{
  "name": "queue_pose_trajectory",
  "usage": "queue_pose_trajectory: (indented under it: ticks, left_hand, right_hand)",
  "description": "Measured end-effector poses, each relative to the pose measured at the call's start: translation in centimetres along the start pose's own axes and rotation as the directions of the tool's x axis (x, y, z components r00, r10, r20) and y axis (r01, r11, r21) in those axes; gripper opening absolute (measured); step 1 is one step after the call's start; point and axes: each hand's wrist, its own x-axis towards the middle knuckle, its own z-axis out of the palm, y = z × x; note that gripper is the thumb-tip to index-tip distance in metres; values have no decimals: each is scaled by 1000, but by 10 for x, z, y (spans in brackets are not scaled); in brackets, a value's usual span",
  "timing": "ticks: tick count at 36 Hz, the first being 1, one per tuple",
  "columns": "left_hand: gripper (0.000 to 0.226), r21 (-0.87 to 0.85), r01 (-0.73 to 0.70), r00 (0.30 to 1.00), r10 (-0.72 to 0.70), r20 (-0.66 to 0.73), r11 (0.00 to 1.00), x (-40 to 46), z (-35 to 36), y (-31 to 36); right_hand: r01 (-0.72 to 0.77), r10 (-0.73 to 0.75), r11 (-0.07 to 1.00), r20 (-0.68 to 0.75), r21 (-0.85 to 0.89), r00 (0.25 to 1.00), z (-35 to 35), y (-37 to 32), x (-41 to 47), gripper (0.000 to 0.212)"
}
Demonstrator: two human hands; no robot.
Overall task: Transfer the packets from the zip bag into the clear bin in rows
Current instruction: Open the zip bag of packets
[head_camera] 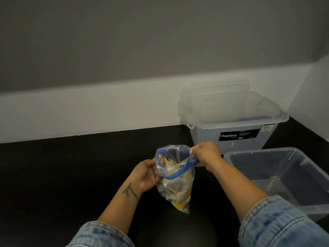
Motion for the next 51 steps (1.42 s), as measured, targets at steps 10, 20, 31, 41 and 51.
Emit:
queue_pose_trajectory:
  ticks: [10, 20, 31, 41, 51]
  left_hand:
    - [35, 509, 128, 966, 10, -260, 851, -2, -3, 7]
    - [24, 921, -389, 823, 461, 331, 34, 0, 37, 5]
    - [14, 961, -277, 793, 563, 234, -10, 12, 40, 5]
    - [26, 841, -254, 945, 307, 111, 478, 9, 32, 10]
    - [27, 455, -59, 997, 34, 62, 889, 5, 23, 11]
  right_hand:
    - [305, -286, 898, 106, -318, 952, 1, -12, -7, 9]
    - [311, -258, 824, 176, -473, 950, 12, -29, -20, 14]
    - [342, -497, 469, 77, -815, 864, 18, -2, -44, 47]
    - [103, -74, 938, 100, -332, 992, -3, -5, -11, 18]
    - [-431, 279, 848, 431, 310, 858, -9, 16, -6, 24]
